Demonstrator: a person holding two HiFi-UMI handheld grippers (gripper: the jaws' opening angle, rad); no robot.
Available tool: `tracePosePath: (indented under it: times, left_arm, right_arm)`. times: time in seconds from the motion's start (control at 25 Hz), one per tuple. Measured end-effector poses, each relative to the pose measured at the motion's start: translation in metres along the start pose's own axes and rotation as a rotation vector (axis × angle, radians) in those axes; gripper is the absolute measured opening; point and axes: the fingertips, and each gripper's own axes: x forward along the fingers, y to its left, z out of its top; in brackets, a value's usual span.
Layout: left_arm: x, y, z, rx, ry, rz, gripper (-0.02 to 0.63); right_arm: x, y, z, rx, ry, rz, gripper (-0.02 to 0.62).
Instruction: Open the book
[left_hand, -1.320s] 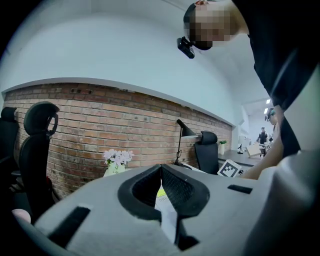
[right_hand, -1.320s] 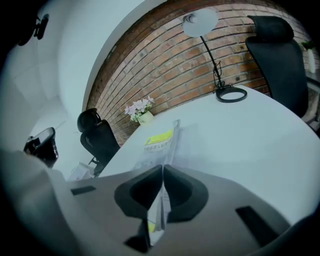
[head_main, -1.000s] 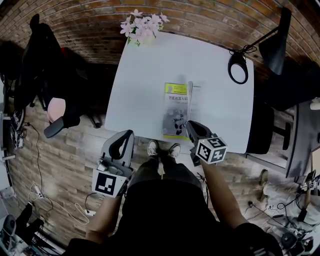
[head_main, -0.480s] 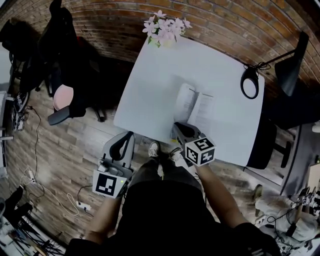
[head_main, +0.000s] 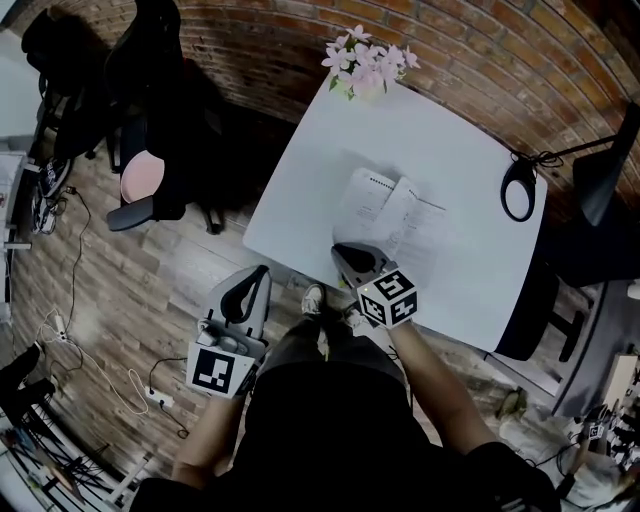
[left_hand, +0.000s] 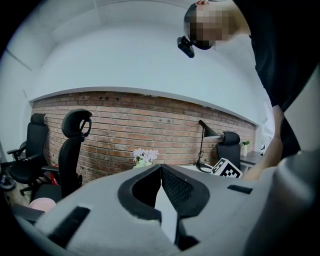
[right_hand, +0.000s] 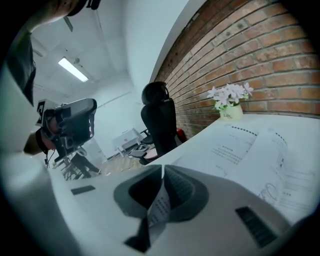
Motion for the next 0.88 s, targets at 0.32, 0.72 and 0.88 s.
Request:
tracePosePath:
  times: [0.32,0.72,0.88]
  left_arm:
    - [-0.011,0.015,-0.004,-0.008,0.002,0.056,0.025]
    - [-0.027,0.036,-0.014,-0.033,0.019,0.107,0.025]
    - [-0.023,0.037,-0.015,-0.046,0.015,0.093,0.025]
  right_arm:
    - [0.044,0.023,0.007,-0.062,0.038,0.092,0.031]
    - [0.087,0.019,-0.01,-0.081,0.144,0.071,0.025]
    - [0.1,0.015,-0.025,-0.072,0.222,0.015,0.035]
